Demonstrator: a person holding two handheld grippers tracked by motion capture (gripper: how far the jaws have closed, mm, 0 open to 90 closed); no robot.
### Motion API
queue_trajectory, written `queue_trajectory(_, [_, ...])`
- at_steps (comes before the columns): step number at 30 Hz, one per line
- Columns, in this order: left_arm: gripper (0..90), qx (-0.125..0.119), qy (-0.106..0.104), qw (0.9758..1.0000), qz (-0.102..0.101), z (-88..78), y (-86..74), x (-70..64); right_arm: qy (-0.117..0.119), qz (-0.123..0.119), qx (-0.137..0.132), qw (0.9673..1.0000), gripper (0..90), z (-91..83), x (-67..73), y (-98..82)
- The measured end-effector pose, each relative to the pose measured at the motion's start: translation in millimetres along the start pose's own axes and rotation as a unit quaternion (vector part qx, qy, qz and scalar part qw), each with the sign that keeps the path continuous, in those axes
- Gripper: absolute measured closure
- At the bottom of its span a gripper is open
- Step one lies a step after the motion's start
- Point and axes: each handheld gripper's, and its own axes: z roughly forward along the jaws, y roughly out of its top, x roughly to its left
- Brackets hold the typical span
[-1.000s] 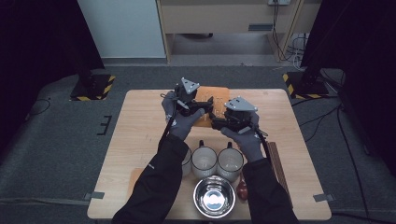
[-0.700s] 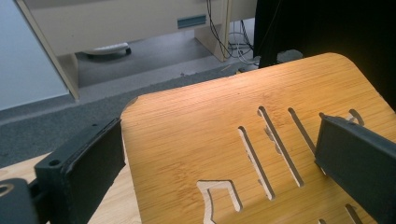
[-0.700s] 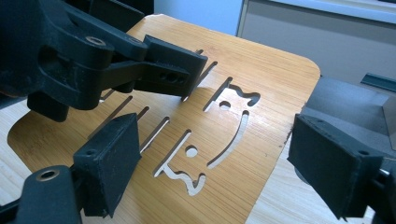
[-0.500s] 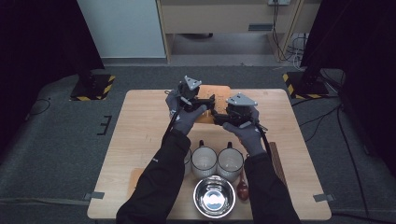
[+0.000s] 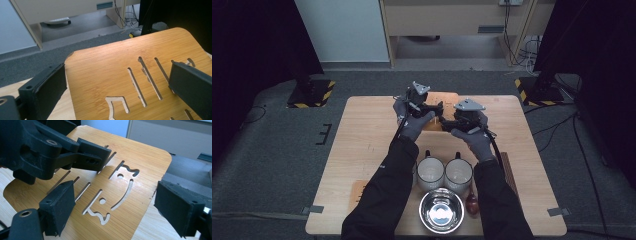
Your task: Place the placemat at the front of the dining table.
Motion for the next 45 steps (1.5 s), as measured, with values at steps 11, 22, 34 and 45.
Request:
queue_trajectory(11, [0.8, 0.025, 0.011, 0.9996, 0.003, 22.2, -12.1, 2.7, 0.012, 0.014, 0.025, 0.9995, 16.6, 21.7, -8.0, -14.2])
queue_trajectory(22, [0.8, 0.046, 0.009, 0.9989, -0.005, 41.1, -26.8, 6.3, 0.021, 0.030, 0.057, 0.9977, 16.6, 38.6, -13.2, -26.8])
queue_trajectory(34, [0.8, 0.082, 0.014, 0.9965, -0.008, 60.4, -49.1, 11.3, 0.041, 0.053, 0.091, 0.9935, 16.6, 60.8, -14.6, -47.7])
queue_trajectory(45, [0.9, 0.111, 0.018, 0.9937, -0.007, 71.4, -60.0, 12.8, 0.049, 0.064, 0.116, 0.9900, 16.6, 73.0, -14.3, -59.7])
